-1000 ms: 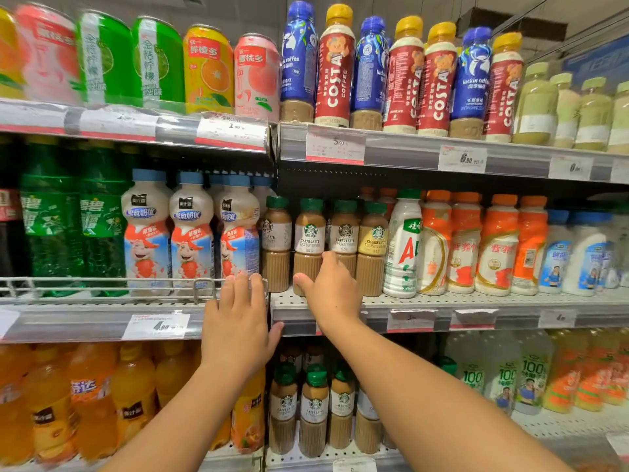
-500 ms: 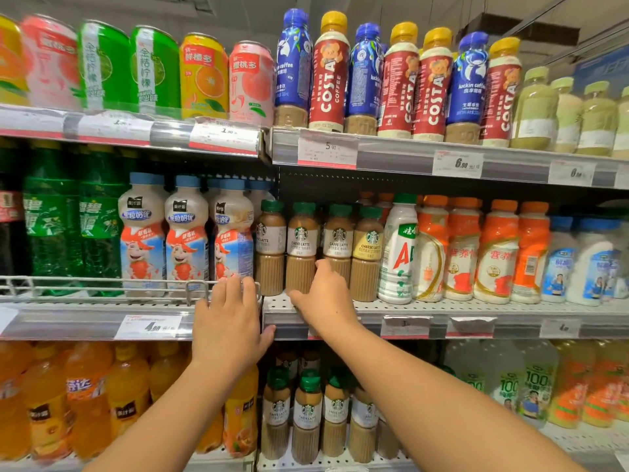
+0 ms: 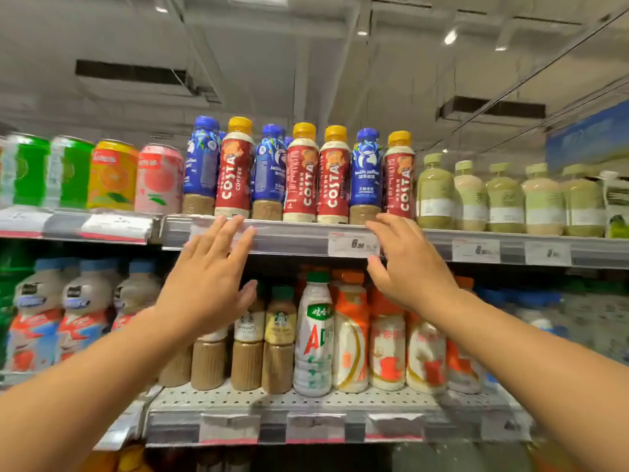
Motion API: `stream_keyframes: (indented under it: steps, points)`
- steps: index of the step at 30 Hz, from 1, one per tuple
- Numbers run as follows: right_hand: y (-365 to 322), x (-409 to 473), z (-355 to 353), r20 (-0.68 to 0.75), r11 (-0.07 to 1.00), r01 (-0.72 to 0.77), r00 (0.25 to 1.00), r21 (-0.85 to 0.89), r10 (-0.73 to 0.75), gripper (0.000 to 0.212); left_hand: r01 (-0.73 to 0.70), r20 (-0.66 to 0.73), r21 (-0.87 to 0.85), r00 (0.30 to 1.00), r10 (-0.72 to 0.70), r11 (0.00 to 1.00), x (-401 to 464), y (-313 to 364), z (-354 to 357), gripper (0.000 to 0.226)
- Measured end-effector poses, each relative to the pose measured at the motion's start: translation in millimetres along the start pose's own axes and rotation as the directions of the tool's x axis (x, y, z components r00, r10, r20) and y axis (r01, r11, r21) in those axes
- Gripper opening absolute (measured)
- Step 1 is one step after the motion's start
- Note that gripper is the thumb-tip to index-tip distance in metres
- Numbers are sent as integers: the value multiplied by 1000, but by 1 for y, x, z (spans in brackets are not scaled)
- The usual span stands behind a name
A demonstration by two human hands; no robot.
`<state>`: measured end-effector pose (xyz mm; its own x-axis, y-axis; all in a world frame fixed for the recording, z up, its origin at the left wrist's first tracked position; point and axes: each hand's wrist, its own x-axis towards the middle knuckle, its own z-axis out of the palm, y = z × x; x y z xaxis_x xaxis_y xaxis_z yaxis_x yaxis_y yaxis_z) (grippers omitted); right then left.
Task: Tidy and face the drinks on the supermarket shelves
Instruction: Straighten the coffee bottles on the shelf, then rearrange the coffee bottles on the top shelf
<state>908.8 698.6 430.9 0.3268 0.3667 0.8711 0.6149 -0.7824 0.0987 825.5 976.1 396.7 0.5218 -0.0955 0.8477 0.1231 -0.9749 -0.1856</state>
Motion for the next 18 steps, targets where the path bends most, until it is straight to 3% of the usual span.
stream_keyframes:
  steps: [2, 5, 10, 18]
  points:
    - [16, 4, 4, 86, 996, -14, 996, -90, 22, 59, 61, 61, 8, 996, -62, 998, 19, 10, 4, 85]
    - [24, 5, 14, 47, 994, 14, 999, -112, -9, 60, 132, 23, -14, 991, -132, 991, 28, 19, 6, 79]
    - [27, 10, 20, -14, 995, 17, 1000, -99, -19, 58, 111, -12, 3, 994, -111, 994, 35, 22, -1, 81]
    - [17, 33, 2, 23, 986, -52, 998, -161, 56, 39, 88, 5, -16, 996, -88, 996, 41, 16, -11, 62]
